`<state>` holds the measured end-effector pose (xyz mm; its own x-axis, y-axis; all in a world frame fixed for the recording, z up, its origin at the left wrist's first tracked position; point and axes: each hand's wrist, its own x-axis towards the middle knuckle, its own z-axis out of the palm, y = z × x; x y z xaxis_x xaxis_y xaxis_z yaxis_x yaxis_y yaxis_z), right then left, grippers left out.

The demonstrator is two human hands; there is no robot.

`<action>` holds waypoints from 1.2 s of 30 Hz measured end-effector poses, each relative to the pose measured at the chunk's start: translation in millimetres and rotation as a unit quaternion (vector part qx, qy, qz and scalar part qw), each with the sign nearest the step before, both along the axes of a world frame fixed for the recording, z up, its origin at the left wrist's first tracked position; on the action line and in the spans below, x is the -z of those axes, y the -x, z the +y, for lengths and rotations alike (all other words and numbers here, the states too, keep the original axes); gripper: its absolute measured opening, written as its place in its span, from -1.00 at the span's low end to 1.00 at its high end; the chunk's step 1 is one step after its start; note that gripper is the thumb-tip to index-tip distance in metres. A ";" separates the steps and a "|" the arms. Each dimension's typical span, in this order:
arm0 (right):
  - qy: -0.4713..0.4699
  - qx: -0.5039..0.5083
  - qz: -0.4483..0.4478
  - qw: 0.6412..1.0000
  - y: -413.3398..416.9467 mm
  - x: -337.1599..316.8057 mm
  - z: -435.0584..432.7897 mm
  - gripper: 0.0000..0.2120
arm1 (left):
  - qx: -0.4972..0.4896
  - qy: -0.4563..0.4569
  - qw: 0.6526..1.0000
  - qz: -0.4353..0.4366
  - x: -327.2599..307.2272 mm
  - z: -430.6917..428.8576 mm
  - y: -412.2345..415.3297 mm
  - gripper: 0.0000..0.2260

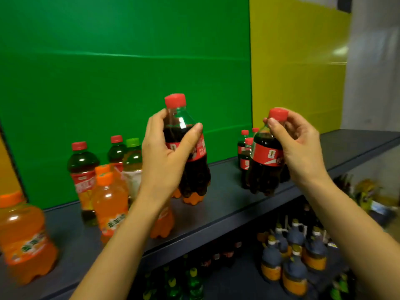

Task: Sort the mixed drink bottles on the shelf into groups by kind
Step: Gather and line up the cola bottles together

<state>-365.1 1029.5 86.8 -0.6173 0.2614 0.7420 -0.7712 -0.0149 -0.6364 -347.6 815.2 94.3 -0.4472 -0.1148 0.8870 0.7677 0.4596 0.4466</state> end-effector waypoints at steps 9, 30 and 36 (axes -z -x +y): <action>-0.031 0.047 -0.037 0.998 66.6 33.5 126.0 -0.78 | -0.010 -0.007 1.000 -0.021 55.4 100.1 67.4 -0.59; -0.103 0.051 -0.110 0.987 228.5 72.6 210.6 -0.64 | -0.200 -0.044 0.974 -0.095 109.8 143.9 163.2 -0.58; -0.116 0.068 -0.116 0.984 250.6 72.9 213.5 -0.63 | -0.194 -0.040 0.973 -0.118 110.4 140.6 185.0 -0.57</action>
<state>-615.7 1243.0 13.9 -0.7484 0.1944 0.6341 -0.5891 0.2443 -0.7702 -532.6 955.8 -16.2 -0.5466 -0.3792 0.7466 0.4159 0.6509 0.6351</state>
